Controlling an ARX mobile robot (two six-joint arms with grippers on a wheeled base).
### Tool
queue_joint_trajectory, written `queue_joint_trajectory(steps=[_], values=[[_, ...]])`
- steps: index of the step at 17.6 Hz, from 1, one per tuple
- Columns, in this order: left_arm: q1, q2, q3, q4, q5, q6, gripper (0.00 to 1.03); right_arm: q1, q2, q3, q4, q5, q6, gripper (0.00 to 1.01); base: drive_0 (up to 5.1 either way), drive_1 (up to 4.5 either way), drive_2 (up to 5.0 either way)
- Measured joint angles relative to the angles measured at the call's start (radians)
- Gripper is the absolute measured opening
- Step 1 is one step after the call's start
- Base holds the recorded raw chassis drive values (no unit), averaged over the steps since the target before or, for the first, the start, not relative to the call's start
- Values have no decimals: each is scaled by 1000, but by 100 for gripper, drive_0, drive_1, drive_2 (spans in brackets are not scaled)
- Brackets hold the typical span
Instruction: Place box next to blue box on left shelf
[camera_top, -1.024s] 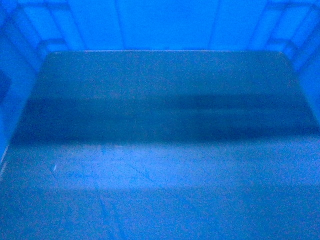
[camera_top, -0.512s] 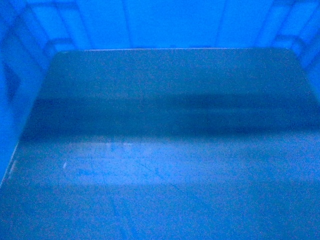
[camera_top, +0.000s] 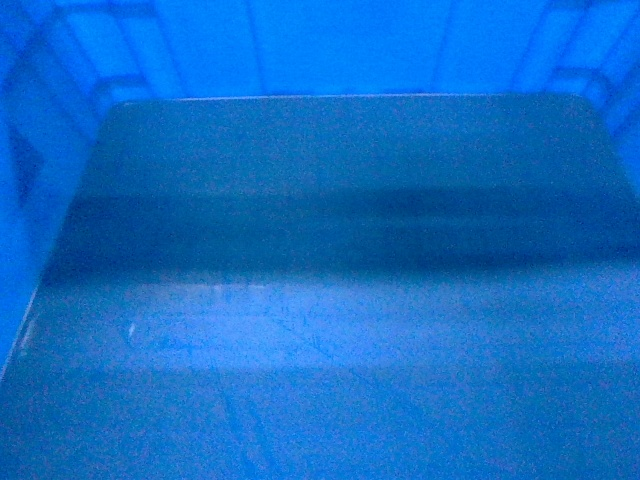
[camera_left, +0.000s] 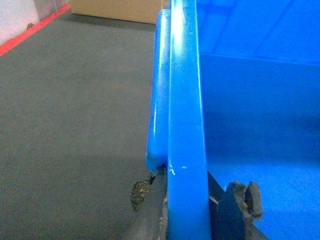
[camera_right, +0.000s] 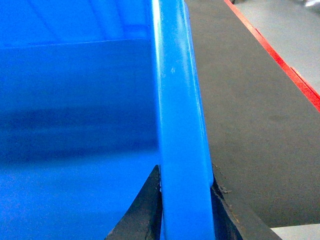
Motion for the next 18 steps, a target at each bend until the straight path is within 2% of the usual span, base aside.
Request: queue_joint_trajectory(steps=[18], values=[[0, 0, 0, 0, 5, 4, 9, 0, 0, 0, 1, 4, 0, 19, -136, -136, -136]])
